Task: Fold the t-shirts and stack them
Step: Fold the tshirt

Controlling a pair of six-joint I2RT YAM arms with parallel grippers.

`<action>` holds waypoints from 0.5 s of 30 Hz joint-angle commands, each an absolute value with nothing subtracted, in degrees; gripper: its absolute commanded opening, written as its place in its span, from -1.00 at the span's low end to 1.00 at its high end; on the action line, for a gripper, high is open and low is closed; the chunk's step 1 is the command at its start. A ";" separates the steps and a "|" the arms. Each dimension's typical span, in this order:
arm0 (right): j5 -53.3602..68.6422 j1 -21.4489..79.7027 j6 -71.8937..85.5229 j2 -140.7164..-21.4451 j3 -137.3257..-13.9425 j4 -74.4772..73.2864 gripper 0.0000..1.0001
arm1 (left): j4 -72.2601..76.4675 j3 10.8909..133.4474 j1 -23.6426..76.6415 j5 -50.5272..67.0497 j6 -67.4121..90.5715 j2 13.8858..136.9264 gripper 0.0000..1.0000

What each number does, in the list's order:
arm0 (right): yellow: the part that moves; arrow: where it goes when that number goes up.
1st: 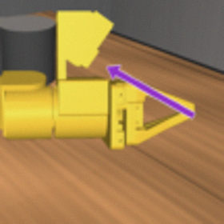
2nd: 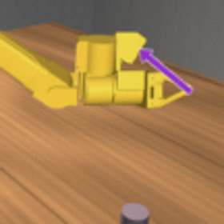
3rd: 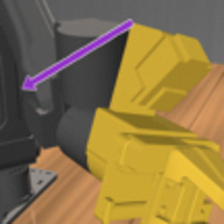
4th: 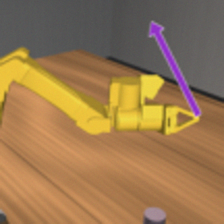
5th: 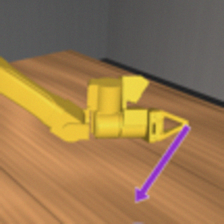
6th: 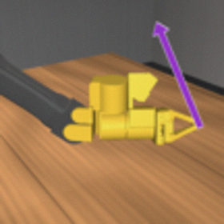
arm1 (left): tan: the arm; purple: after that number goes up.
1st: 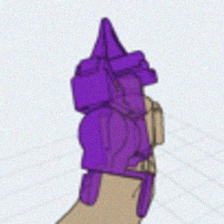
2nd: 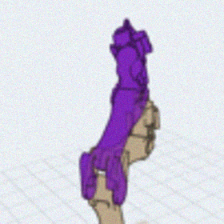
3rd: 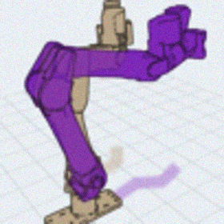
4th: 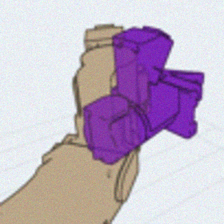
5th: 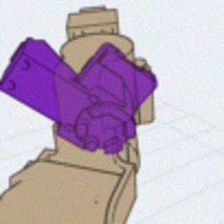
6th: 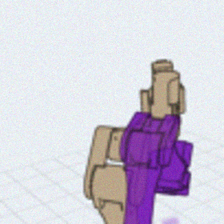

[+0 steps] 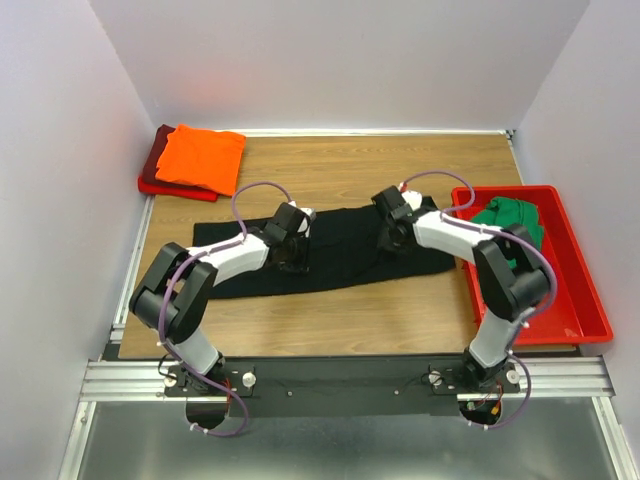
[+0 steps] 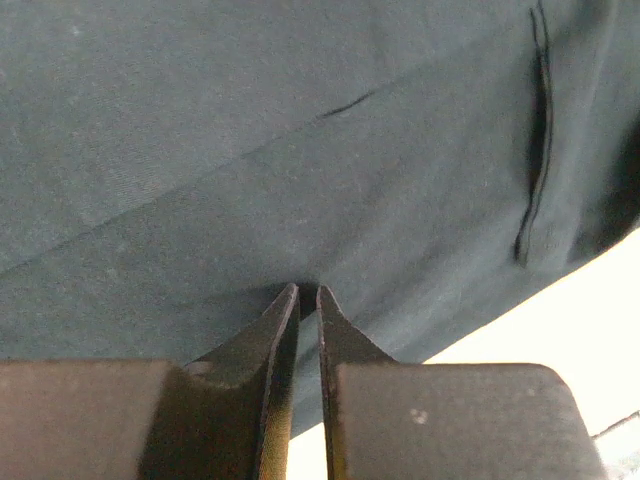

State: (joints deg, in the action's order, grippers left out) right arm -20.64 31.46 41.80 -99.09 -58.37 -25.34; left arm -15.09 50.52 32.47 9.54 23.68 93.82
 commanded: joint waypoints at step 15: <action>-11.95 22.24 16.37 -139.29 -110.01 -25.49 -0.01 | -7.75 67.22 40.25 23.53 33.39 111.26 -0.66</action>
State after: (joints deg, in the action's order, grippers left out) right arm -14.94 22.79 25.39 -130.32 -101.30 -23.44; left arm -10.22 63.05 38.92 15.05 29.69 106.39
